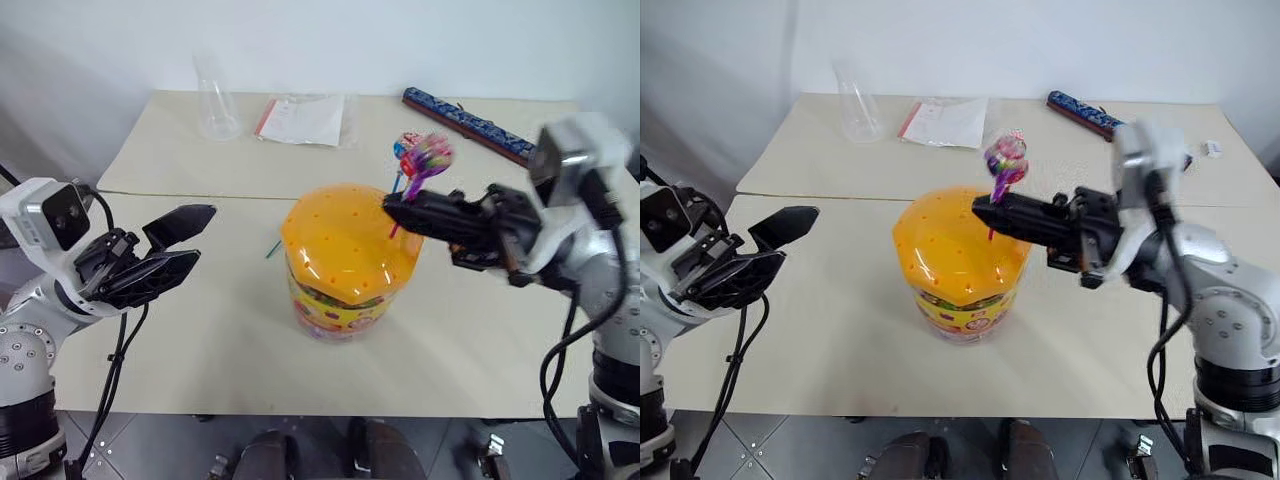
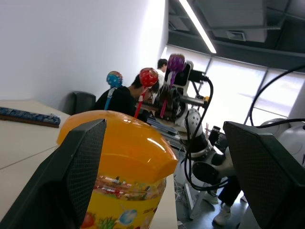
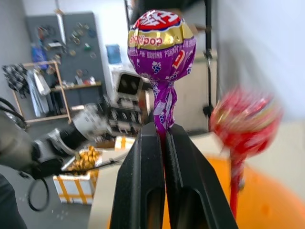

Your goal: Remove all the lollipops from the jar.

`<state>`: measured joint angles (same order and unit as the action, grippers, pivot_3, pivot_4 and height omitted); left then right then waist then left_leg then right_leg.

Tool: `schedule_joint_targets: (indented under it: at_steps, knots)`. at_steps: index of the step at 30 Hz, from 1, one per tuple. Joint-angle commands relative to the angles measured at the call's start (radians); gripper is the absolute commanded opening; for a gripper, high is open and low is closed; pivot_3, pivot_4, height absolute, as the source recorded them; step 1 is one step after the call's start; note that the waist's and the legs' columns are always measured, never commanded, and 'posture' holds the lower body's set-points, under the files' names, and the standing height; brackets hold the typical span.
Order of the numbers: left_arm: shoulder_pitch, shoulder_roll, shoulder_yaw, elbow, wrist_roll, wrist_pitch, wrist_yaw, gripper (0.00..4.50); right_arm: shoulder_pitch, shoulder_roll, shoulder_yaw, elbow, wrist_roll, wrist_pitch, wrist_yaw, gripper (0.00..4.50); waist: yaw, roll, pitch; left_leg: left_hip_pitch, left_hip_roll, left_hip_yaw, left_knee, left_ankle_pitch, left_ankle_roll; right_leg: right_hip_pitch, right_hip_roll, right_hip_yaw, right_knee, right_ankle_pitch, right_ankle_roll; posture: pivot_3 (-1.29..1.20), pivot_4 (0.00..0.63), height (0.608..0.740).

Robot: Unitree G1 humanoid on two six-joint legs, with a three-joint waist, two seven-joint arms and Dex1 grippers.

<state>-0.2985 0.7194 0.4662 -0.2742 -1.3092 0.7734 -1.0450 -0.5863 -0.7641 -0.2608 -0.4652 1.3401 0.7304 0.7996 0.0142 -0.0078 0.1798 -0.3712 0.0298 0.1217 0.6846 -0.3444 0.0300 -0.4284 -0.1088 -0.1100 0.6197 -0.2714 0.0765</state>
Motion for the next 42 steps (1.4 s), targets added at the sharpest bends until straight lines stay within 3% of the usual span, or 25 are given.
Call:
schedule_joint_targets:
  at_steps: [1, 4, 6, 9, 13, 16, 19, 20, 23, 27, 31, 35, 42]
  knots:
    - [-0.025, 0.021, -0.026, -0.037, 0.091, -0.074, -0.057, 4.17, 0.035, -0.128, -0.167, 0.035, 0.103, 0.072, -0.021, 0.03, 0.004, 0.0, 0.0, 0.0, 0.0, 0.0, 0.0, 0.0, 0.0, 0.0, 0.0, 0.0, 0.0, 0.0, 0.0, 0.0, 0.15, 0.74]
    - [-0.017, 0.051, -0.074, -0.04, 0.194, -0.13, -0.134, 4.17, 0.123, -0.238, -0.257, 0.058, 0.076, 0.121, 0.016, 0.03, 0.009, 0.0, 0.0, 0.0, -0.001, 0.001, 0.0, 0.0, 0.0, 0.0, 0.001, 0.0, -0.002, 0.0, 0.0, 0.0, 0.15, 0.74]
    - [-0.031, 0.038, -0.086, -0.028, 0.227, -0.167, -0.14, 4.17, 0.224, -0.321, -0.3, 0.079, -0.025, 0.145, 0.072, 0.03, 0.011, 0.0, 0.0, -0.001, 0.0, 0.003, 0.0, 0.0, 0.001, 0.001, 0.006, 0.001, -0.005, 0.0, 0.0, 0.0, 0.15, 0.74]
    - [-0.021, 0.06, -0.137, -0.001, 0.343, -0.254, -0.228, 4.17, 0.478, -0.406, -0.34, 0.206, -0.305, 0.091, 0.15, 0.03, 0.012, -0.002, -0.001, -0.001, 0.001, 0.003, 0.0, 0.0, 0.001, 0.002, 0.008, 0.002, -0.008, 0.0, 0.0, 0.0, 0.15, 0.74]
    - [-0.017, 0.049, -0.144, 0.016, 0.356, -0.276, -0.259, 4.17, 0.676, -0.498, -0.115, 0.429, -0.775, -0.17, 0.117, 0.03, 0.009, -0.003, -0.002, 0.0, 0.001, 0.007, 0.0, 0.0, 0.003, 0.002, 0.008, 0.003, -0.009, 0.0, 0.0, 0.0, 0.15, 0.74]
    - [0.002, 0.055, -0.138, 0.025, 0.357, -0.263, -0.258, 4.17, 0.622, -0.413, -0.049, 0.557, -0.852, -0.283, 0.113, 0.03, 0.003, -0.003, -0.001, 0.001, 0.001, 0.009, 0.0, 0.0, 0.002, 0.0, 0.008, 0.005, -0.009, 0.0, 0.0, 0.0, 0.15, 0.74]
    - [0.015, 0.062, -0.142, 0.034, 0.379, -0.272, -0.267, 4.17, 0.619, -0.401, 0.011, 0.645, -0.953, -0.423, 0.187, 0.03, -0.008, 0.003, 0.0, 0.001, 0.002, 0.01, 0.0, 0.001, 0.001, -0.001, 0.01, 0.005, -0.008, 0.0, 0.0, 0.0, 0.15, 0.74]
    - [0.014, 0.058, -0.139, 0.035, 0.381, -0.274, -0.262, 4.17, 0.613, -0.395, 0.017, 0.661, -0.953, -0.424, 0.212, 0.03, -0.01, 0.003, 0.0, 0.001, 0.002, 0.01, 0.0, 0.001, 0.001, -0.001, 0.01, 0.005, -0.008, 0.0, 0.0, 0.0, 0.15, 0.74]
    - [0.01, 0.042, -0.123, 0.033, 0.37, -0.281, -0.249, 4.17, 0.578, -0.379, 0.009, 0.684, -0.937, -0.395, 0.248, 0.75, -0.014, 0.003, 0.0, 0.002, 0.003, 0.01, -0.001, 0.001, 0.001, -0.001, 0.01, 0.005, -0.008, 0.0, 0.0, 0.0, 0.15, 0.74]
    - [-0.003, 0.018, -0.105, 0.04, 0.37, -0.307, -0.224, 4.17, 0.525, -0.352, -0.052, 0.634, -0.865, -0.369, 0.302, 2.08, -0.015, 0.003, 0.0, 0.002, 0.003, 0.01, 0.0, 0.001, 0.001, 0.0, 0.009, 0.006, -0.008, 0.0, 0.0, 0.0, 0.15, 0.74]
    - [-0.025, -0.025, -0.063, 0.072, 0.3, -0.285, -0.176, 4.17, 0.407, -0.278, -0.138, 0.394, -0.627, -0.314, 0.372, 3.42, -0.017, 0.003, 0.0, 0.002, 0.003, 0.009, 0.0, 0.001, 0.0, 0.0, 0.01, 0.007, -0.006, 0.0, 0.0, 0.0, 0.15, 0.74]
    - [-0.063, -0.059, -0.028, 0.116, 0.218, -0.227, -0.104, 4.17, 0.245, -0.173, -0.14, 0.213, -0.445, -0.228, 0.266, 3.42, -0.015, 0.003, 0.0, 0.002, 0.004, 0.006, 0.0, 0.001, -0.001, 0.0, 0.007, 0.006, -0.001, 0.0, 0.0, 0.0, 0.15, 0.74]
    - [-0.052, -0.068, -0.03, 0.099, 0.127, -0.126, -0.08, 4.17, 0.076, -0.069, -0.05, 0.052, -0.345, -0.154, 0.143, 3.42, -0.001, 0.002, 0.0, 0.0, 0.001, 0.001, 0.0, 0.0, 0.0, -0.001, 0.001, 0.002, -0.001, 0.0, 0.001, 0.0, 0.15, 0.74]
